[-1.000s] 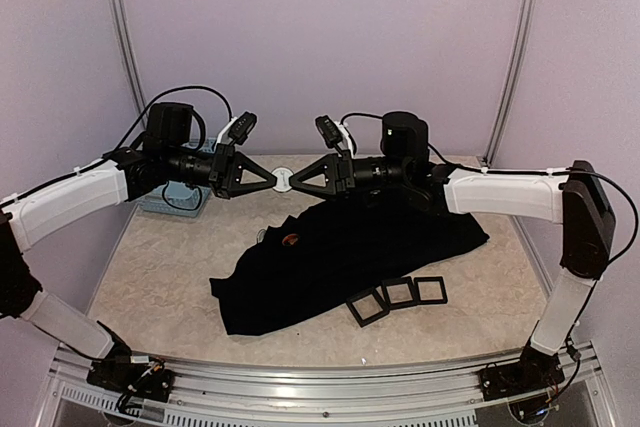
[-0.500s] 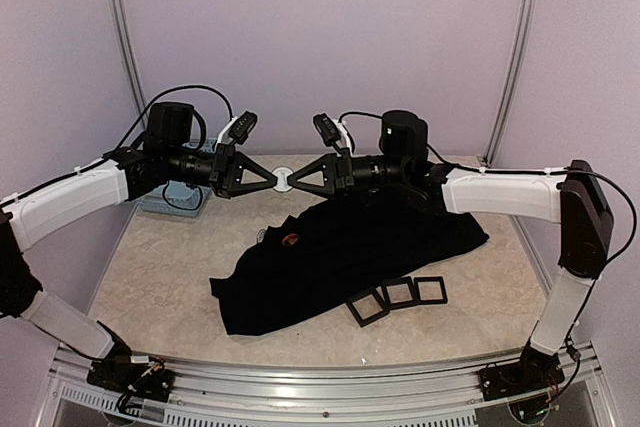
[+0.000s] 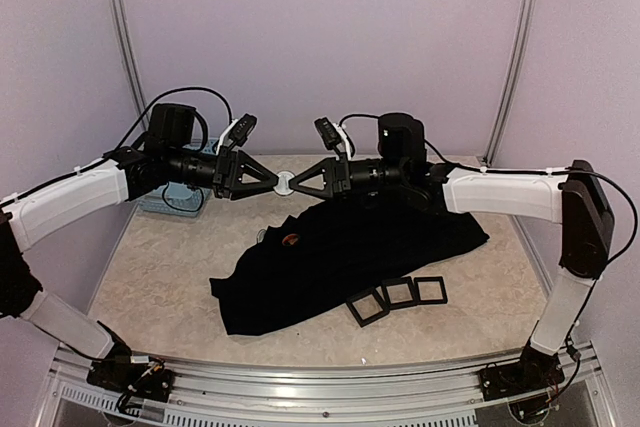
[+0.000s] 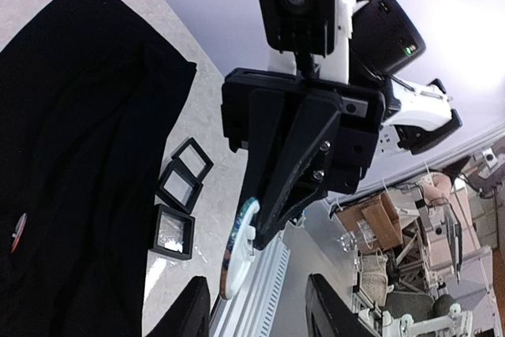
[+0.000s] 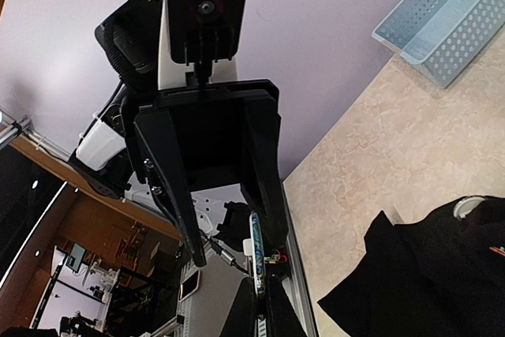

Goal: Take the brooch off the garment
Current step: Pass from the left arm to the right, then place the brooch in the brooch box.

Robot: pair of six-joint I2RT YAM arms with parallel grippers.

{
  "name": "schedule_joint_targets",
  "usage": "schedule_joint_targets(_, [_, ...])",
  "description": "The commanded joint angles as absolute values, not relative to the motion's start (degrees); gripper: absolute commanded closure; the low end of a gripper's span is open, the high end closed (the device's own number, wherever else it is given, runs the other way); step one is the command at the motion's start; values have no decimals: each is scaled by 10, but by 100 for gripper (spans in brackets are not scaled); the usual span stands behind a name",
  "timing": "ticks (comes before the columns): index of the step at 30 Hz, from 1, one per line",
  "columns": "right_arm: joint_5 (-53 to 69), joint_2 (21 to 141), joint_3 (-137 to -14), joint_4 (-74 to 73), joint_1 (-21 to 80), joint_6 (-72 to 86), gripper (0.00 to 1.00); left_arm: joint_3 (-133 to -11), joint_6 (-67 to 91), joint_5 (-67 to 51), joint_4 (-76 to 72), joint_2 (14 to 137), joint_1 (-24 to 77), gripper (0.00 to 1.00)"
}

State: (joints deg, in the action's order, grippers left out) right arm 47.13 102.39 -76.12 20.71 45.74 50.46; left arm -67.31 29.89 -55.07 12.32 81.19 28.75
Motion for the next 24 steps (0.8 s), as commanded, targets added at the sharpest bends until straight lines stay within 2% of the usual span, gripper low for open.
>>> schedule_joint_targets(1, [351,974,-779,32,463,384,100,-657,298,-487,135,788,269,46])
schedule_joint_targets(5, [200,925,-778,-145,465,313,100,-626,305,-428,132,751,238,12])
schedule_joint_targets(6, [165,915,-778,-187,467,300,100,-618,303,-410,134,739,231,4])
schedule_joint_targets(7, [125,905,-778,-228,470,294,100,-610,300,-390,135,730,226,2])
schedule_joint_targets(13, [-56,876,-745,-429,483,338,100,-561,300,-320,141,682,187,1])
schedule_joint_targets(24, [-165,866,-674,-625,487,488,100,-551,273,-308,142,700,184,1])
